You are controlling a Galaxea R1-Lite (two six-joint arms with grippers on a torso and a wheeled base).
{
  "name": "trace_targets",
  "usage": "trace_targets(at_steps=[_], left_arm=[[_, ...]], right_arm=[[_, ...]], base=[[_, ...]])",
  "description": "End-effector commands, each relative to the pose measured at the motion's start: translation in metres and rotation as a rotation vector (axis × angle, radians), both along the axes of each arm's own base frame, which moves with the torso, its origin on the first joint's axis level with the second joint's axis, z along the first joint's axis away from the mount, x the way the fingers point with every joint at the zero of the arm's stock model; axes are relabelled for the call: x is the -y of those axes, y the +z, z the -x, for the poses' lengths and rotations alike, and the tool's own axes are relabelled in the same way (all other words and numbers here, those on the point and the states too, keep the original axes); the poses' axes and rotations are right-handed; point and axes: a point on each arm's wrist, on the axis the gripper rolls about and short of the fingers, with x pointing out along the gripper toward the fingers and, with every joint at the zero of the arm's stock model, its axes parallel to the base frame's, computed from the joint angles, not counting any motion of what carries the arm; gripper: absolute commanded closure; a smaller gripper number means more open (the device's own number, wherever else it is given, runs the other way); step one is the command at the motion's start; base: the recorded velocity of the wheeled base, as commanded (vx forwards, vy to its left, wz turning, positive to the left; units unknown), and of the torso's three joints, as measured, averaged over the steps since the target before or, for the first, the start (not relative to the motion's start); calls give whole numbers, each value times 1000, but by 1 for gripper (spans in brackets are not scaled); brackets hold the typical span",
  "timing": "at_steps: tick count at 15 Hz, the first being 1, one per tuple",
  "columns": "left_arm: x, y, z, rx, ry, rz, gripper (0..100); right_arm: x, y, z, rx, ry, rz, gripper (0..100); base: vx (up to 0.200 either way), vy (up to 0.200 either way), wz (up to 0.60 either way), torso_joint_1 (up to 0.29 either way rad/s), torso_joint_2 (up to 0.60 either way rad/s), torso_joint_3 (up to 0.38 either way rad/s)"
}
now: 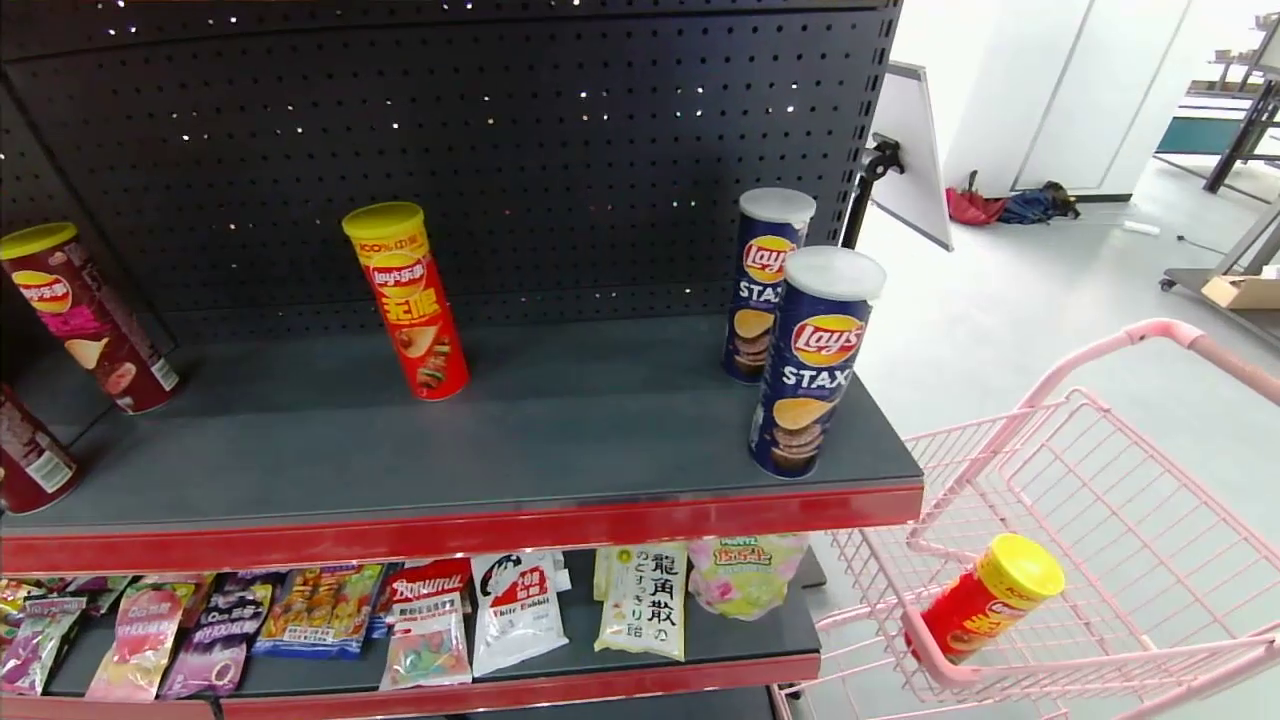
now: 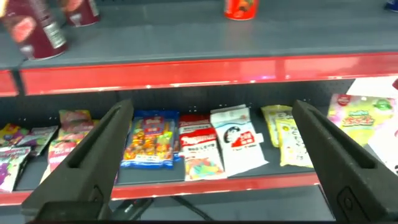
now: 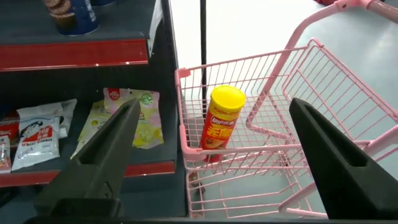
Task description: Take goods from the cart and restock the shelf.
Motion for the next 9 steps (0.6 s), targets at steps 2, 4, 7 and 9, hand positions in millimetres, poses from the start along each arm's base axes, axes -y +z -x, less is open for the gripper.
trace_targets(at_steps=[2, 4, 7, 9], left_arm=[[0, 0, 0, -1, 1, 1, 0], [0, 0, 0, -2, 1, 1, 0], [0, 0, 0, -2, 0, 1, 0], [0, 0, 0, -2, 0, 1, 0]], right_arm=[[0, 0, 0, 0, 1, -1, 0], [0, 0, 0, 0, 1, -1, 0], [0, 0, 0, 0, 1, -1, 0], [0, 0, 0, 0, 1, -1, 0]], base=[[0, 0, 0, 0, 0, 0], [0, 0, 0, 0, 0, 0], [0, 0, -400, 3, 0, 0], [0, 0, -600, 0, 5, 7]])
